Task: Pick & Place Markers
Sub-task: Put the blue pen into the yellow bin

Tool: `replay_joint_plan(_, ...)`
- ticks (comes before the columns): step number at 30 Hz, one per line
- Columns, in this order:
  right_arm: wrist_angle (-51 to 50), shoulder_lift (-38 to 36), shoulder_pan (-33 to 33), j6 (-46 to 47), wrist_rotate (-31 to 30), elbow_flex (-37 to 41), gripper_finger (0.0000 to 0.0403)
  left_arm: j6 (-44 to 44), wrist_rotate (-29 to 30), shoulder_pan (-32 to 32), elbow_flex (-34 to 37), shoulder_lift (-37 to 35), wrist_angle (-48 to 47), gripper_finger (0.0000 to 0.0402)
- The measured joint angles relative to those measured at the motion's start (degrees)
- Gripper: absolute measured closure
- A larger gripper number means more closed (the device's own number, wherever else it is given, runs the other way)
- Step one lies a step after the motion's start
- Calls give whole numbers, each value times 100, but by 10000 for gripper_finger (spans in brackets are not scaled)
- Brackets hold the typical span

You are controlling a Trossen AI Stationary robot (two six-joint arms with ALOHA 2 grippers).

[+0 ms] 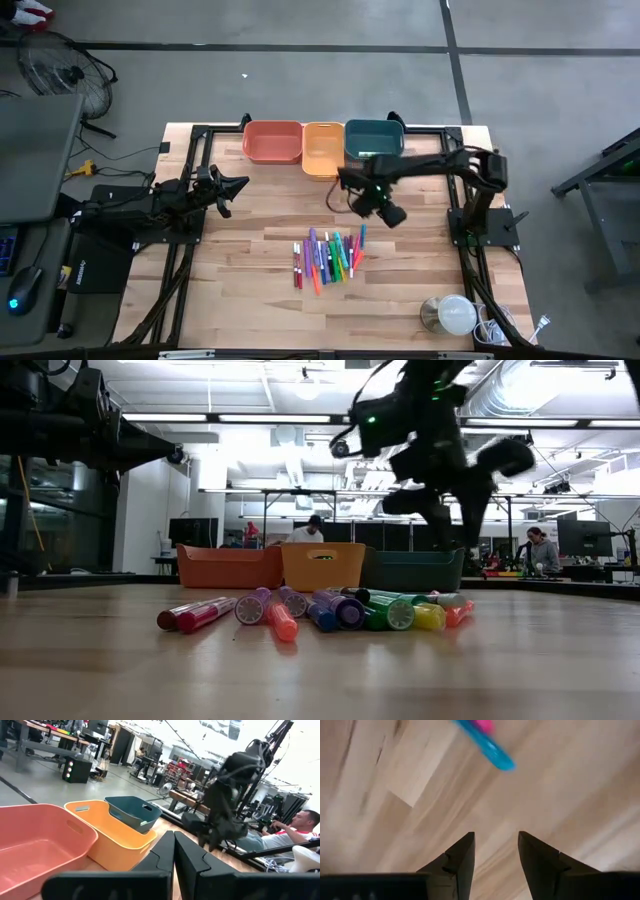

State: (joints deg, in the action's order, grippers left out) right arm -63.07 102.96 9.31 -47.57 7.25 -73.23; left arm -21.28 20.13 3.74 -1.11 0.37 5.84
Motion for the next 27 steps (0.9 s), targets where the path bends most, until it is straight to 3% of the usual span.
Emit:
replay_joint_plan(9,2332,-423,-649,-829,-77,1249,263,-1,-1,-1,-1,-1,1,399)
replay_joint_plan(27,2532,-320,-980,-2048,-270,1337,285,-2,-1,0,0,0,-1,399)
